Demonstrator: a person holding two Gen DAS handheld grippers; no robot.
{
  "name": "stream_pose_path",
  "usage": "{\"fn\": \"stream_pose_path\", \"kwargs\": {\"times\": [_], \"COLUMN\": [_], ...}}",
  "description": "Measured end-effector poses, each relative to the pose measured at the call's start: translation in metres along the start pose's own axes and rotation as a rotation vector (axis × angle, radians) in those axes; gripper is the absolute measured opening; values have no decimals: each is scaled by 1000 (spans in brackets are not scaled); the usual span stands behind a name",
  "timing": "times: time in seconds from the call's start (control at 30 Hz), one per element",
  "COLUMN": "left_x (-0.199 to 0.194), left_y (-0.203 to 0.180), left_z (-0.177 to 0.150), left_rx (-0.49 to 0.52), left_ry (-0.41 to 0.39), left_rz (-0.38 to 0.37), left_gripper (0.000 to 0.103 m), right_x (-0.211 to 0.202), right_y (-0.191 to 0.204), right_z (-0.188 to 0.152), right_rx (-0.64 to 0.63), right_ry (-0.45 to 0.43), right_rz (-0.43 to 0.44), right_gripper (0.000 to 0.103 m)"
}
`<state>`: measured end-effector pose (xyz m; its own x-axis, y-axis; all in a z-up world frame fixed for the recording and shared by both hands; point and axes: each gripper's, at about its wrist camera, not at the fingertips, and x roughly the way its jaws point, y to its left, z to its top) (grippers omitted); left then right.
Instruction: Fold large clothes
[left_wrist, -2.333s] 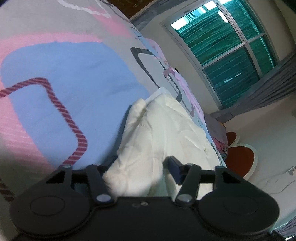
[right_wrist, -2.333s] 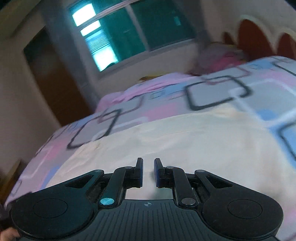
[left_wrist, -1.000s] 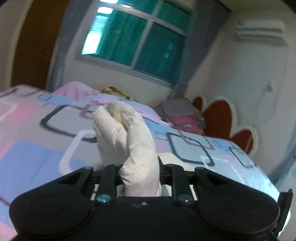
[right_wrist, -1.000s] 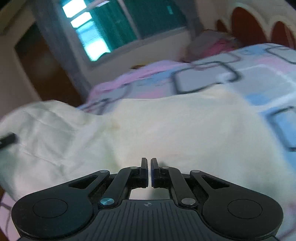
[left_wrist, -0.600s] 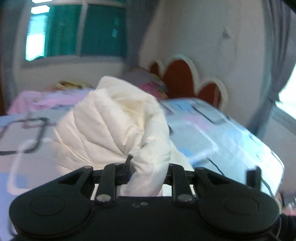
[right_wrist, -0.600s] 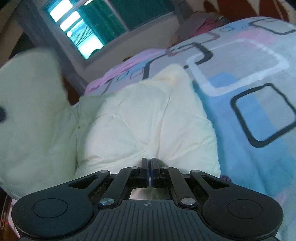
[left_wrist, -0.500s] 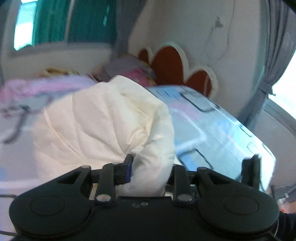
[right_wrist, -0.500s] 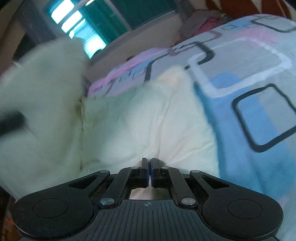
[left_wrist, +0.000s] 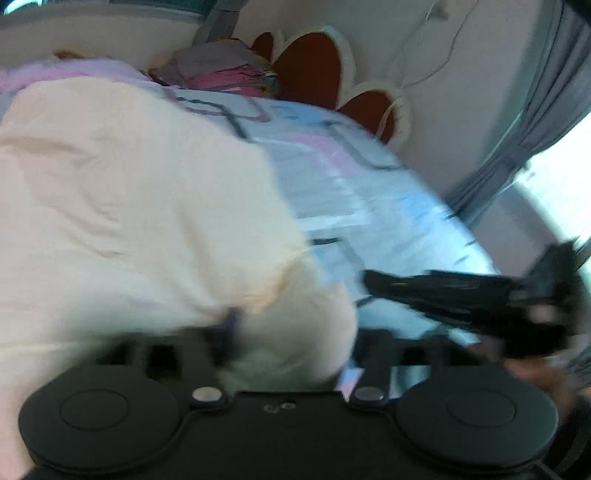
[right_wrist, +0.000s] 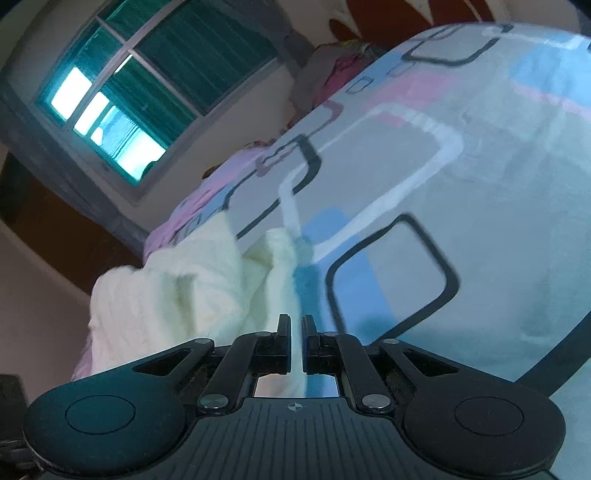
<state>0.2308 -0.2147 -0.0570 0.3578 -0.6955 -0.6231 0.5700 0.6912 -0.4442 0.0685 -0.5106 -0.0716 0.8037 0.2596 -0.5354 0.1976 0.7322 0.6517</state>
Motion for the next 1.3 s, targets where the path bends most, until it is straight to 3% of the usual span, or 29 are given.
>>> {"fn": "stream_pose_path", "kwargs": {"times": [0.03, 0.07, 0.1, 0.17, 0.23, 0.33, 0.43, 0.5, 0.53, 0.63, 0.67, 0.7, 0.73, 0.8, 0.93, 1.03, 1.2, 1.3], "left_x": [-11, -21, -32, -61, -91, -118, -120, -113, -105, -89, -82, -75, -72, -66, -44, -22, 19, 30], "left_y": [-4, -5, -6, 4, 29, 77, 134, 157, 164, 176, 176, 173, 173, 166, 145, 129, 125, 132], "left_z": [0, -1, 0, 4, 8, 17, 20, 22, 25, 31, 34, 37, 39, 45, 59, 64, 64, 62], "left_rx": [-31, -54, -73, -124, -181, -207, -299, -317, -320, -321, -312, -300, -289, -251, -114, -3, 71, 40], "left_ry": [-27, -54, -69, -118, -207, -327, -364, -349, -331, -295, -283, -277, -271, -262, -209, -155, -60, -28], "left_rz": [-51, -87, -112, -140, -143, 29, 107, 128, 121, 79, 80, 75, 64, 33, 43, 81, 134, 138], "left_gripper": [98, 95, 91, 70, 64, 62, 52, 45, 34, 33, 33, 32, 30, 30, 30, 30, 30, 31], "right_x": [1, -6, -10, -14, -14, -1, 20, 40, 51, 76, 83, 90, 94, 90, 76, 89, 123, 126], "right_y": [2, 5, 9, 23, 38, 66, 94, 111, 118, 133, 135, 135, 134, 135, 131, 114, 79, 67], "right_z": [4, 6, 11, 17, 21, 29, 34, 38, 40, 43, 42, 41, 38, 35, 20, 9, -7, -7], "right_rx": [2, -7, -25, -60, -90, -144, -208, -260, -267, -278, -274, -265, -269, -305, -375, -364, -286, -241], "right_ry": [-16, -62, -76, -70, -61, -43, 5, 46, 75, 170, 204, 228, 242, 214, 148, 156, 205, 212], "right_rz": [3, 30, 63, 111, 175, 250, 287, 286, 290, 311, 327, 327, 312, 302, 188, 113, 89, 93], "right_gripper": [82, 91, 90, 86, 79, 79, 79, 79, 79, 74, 64, 34, 17, 10, 9, 9, 8, 8]}}
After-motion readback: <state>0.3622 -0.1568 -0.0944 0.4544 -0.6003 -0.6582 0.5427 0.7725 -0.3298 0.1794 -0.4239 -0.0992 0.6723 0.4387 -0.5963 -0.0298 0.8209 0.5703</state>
